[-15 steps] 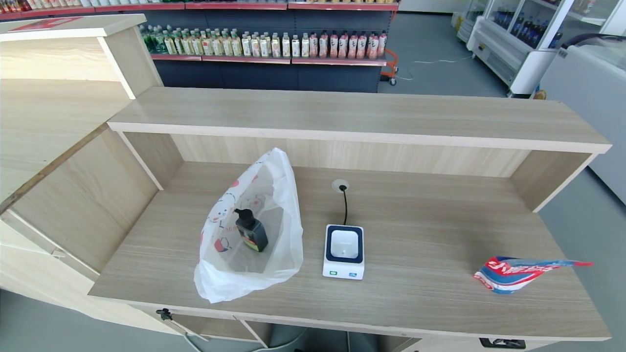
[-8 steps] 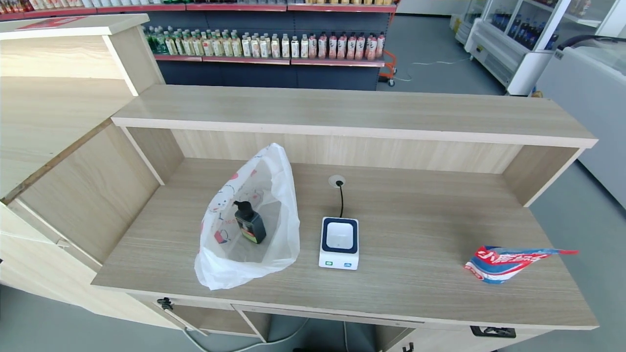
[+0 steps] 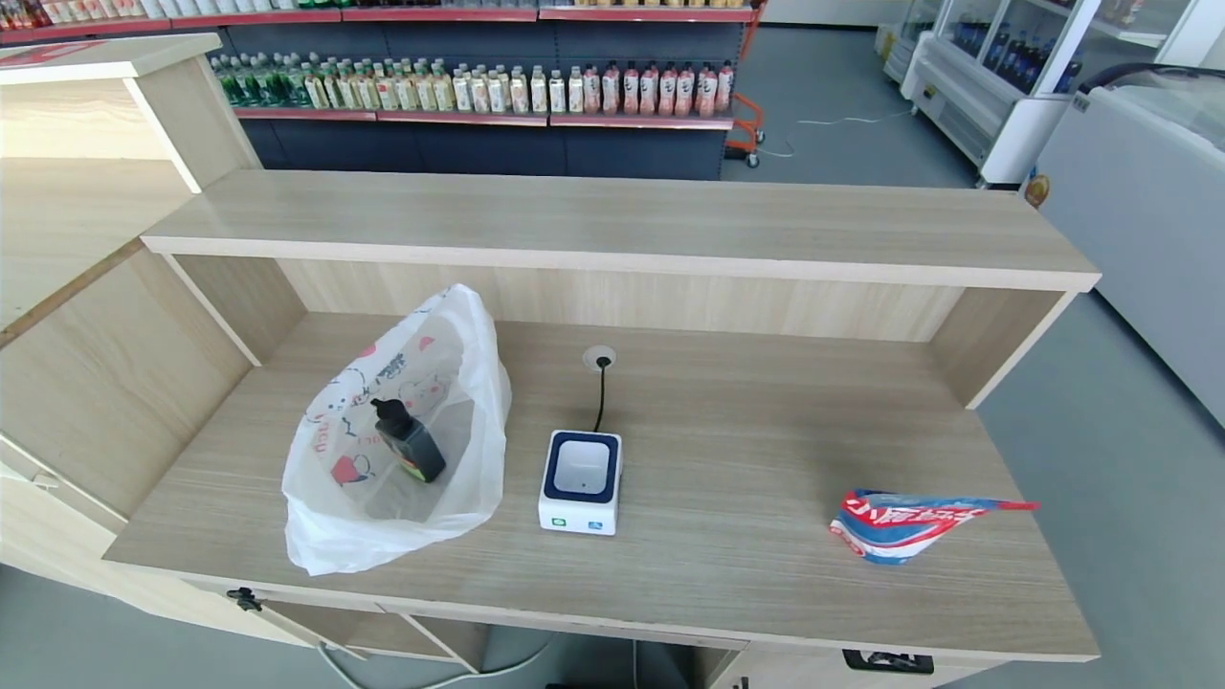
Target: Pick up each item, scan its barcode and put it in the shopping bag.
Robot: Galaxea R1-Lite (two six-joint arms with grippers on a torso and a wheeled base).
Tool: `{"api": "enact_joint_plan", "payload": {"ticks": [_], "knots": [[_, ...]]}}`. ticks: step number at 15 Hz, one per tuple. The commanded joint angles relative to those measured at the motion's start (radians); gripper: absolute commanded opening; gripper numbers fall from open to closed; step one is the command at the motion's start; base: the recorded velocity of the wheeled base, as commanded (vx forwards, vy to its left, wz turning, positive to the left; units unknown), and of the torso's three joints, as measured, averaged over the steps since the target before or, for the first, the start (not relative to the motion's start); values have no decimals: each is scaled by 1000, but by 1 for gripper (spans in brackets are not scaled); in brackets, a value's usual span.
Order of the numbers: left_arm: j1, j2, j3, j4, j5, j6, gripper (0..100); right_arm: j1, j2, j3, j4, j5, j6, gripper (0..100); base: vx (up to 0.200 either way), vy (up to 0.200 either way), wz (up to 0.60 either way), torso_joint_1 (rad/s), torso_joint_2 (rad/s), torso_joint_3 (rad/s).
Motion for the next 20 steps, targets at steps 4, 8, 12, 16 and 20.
{"api": "enact_joint_plan", "payload": {"ticks": [4,8,12,16,20], "knots": [[0,0,0,0,1,0,100,-77,1076,-834,395,-67,813,100,0,0,0,0,0,0],[0,0,0,0,1,0,100,0,1201,-679,354,-90,962,100,0,0,0,0,0,0],[0,0,0,0,1,0,100,21,1297,-576,164,-90,999,100,0,0,0,0,0,0],[0,0,0,0,1,0,100,52,1483,-576,18,-90,991,100,0,0,0,0,0,0],[0,0,0,0,1,0,100,72,1633,-588,-145,-94,990,100,0,0,0,0,0,0]]}}
